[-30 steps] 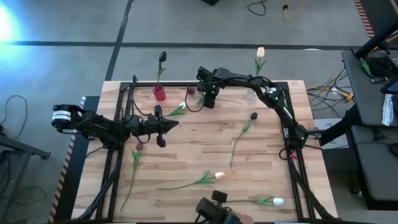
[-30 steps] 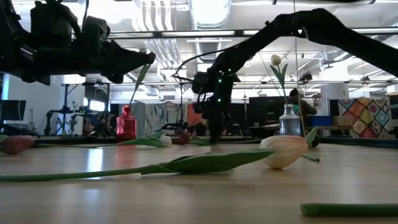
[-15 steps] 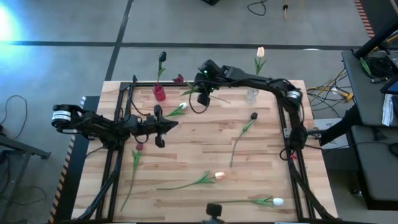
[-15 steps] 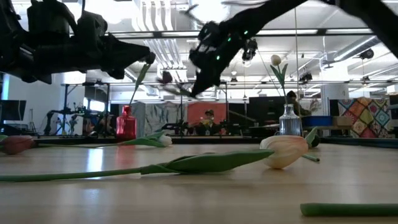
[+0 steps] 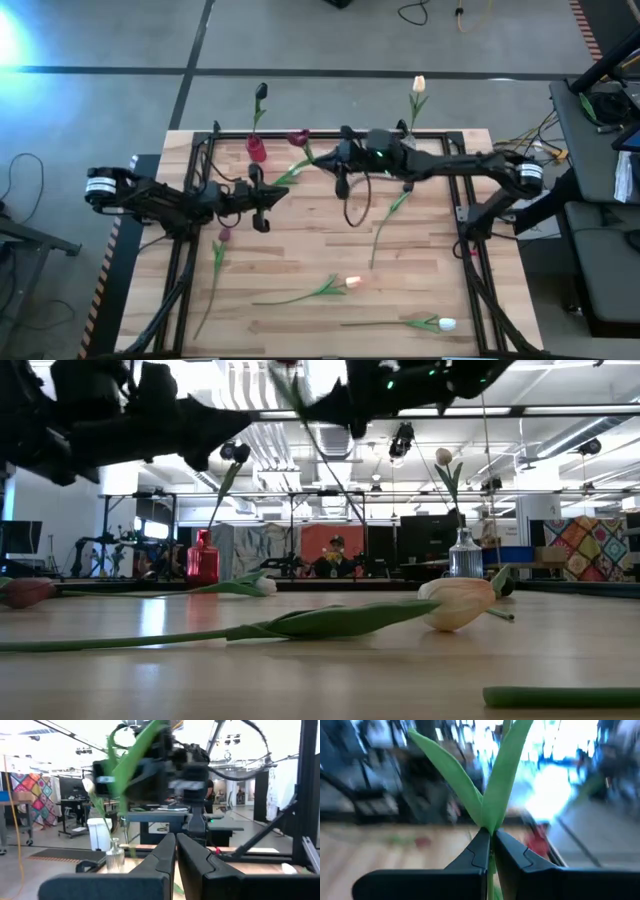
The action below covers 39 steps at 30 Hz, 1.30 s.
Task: Sort flowers into vase by color
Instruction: Put the top red flower into the red vase
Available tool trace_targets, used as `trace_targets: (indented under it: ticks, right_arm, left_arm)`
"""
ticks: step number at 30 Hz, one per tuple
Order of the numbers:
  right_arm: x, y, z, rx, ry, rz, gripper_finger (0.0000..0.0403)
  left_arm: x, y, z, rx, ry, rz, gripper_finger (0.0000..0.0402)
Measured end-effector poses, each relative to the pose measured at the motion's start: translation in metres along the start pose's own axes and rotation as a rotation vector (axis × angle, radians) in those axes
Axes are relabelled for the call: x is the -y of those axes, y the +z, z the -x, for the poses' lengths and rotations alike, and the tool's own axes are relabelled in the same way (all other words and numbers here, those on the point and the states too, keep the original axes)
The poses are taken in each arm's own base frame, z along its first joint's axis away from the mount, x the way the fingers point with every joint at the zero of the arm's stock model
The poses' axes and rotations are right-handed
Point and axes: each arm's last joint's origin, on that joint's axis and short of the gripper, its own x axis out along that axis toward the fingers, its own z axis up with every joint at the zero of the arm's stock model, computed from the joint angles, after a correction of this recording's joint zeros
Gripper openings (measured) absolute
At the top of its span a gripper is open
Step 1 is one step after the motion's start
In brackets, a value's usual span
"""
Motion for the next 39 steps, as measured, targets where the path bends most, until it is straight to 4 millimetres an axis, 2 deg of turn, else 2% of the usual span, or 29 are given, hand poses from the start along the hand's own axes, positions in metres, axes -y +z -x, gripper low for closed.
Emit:
trace_targets:
  ticks: [6, 12, 17, 29, 35, 39]
  right_arm:
    - [-0.028, -0.005, 0.011, 0.17, 0.052, 0.005, 0.0013]
    - [-0.039, -0.005, 0.013, 0.226, 0.077, -0.009, 0.0013]
    - [-0.042, -0.005, 0.012, 0.23, 0.087, -0.008, 0.0013]
    - [-0.045, -0.005, 0.012, 0.232, 0.093, -0.008, 0.0013]
    - [-0.046, -0.005, 0.012, 0.23, 0.098, -0.007, 0.0013]
    - [-0.047, -0.005, 0.012, 0.229, 0.099, -0.008, 0.0013]
  left_arm:
    - [0.001, 0.002, -0.029, 0.013, 0.0, -0.024, 0.0048]
    - [0.004, 0.004, -0.056, 0.044, -0.078, -0.033, 0.0089]
    - [0.004, 0.008, -0.071, 0.067, -0.077, -0.032, 0.0101]
    - [0.004, 0.014, -0.086, 0.039, -0.075, -0.032, 0.0095]
    - [0.002, 0.016, -0.087, 0.048, -0.071, -0.033, 0.0063]
    - [0.002, 0.016, -0.087, 0.048, -0.077, -0.039, 0.0024]
